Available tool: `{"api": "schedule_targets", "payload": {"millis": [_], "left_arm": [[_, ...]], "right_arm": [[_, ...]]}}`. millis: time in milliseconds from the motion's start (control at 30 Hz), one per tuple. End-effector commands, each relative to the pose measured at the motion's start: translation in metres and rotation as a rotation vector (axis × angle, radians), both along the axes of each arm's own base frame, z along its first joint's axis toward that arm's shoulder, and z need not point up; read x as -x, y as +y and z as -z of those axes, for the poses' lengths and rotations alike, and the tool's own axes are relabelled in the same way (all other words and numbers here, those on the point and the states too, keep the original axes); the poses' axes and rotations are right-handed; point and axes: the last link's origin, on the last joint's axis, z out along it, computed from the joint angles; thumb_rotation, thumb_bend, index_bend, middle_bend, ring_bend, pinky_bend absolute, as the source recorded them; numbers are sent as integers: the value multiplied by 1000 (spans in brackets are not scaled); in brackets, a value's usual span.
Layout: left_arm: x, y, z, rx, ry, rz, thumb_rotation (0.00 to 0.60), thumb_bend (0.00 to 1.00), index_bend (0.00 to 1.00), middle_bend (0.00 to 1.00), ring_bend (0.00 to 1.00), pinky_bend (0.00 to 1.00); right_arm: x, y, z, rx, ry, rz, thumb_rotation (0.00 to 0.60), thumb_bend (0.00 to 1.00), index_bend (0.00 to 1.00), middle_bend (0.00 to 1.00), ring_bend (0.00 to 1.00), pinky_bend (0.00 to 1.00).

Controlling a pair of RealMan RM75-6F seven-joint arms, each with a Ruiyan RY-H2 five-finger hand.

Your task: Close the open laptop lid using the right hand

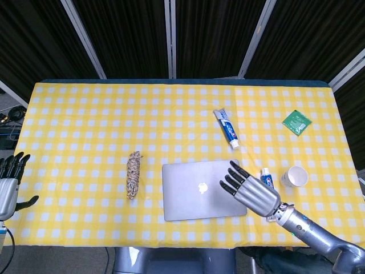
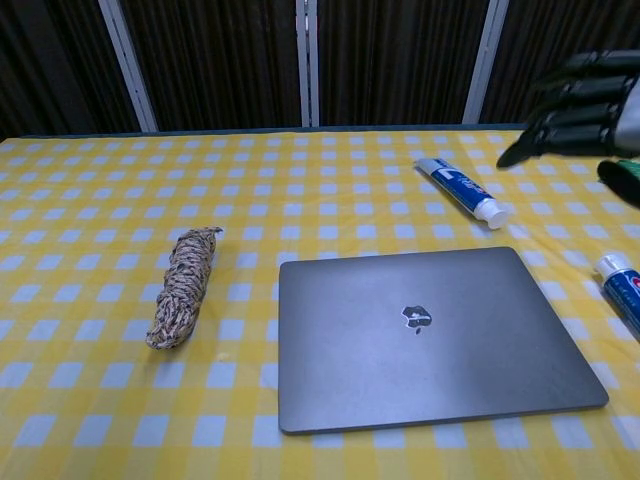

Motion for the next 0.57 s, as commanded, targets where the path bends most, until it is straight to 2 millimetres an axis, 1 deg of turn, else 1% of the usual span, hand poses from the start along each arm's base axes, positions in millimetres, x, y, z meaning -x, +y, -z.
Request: {"api": "schedule_targets", "payload": {"millis": [33,100,233,400,567], "left_arm": [[0,-1,-2,-5,-5,2,600,0,0,0,0,0],[-1,-1,-3,-10,-7,6,600,0,0,0,0,0],[-3,-1,-5,-42,-14,43,600,0,0,0,0,0],[-2,-3,-7,-59,-16,51,600,0,0,0,0,0],[-1,-5,-9,-63,-23,48,600,0,0,0,0,0]], "right_arm": [[12,-1,-40,185,-120,129,600,13,6,18,1,0],[20,4,-50,223,-187,214,600,0,0,0,0,0],[43,15,-56,244,-252,343,600,0,0,0,0,0],[68,26,-54,269,-304,461,600,0,0,0,0,0],[89,32,-45,285,-363,556,600,0,0,0,0,0]]}}
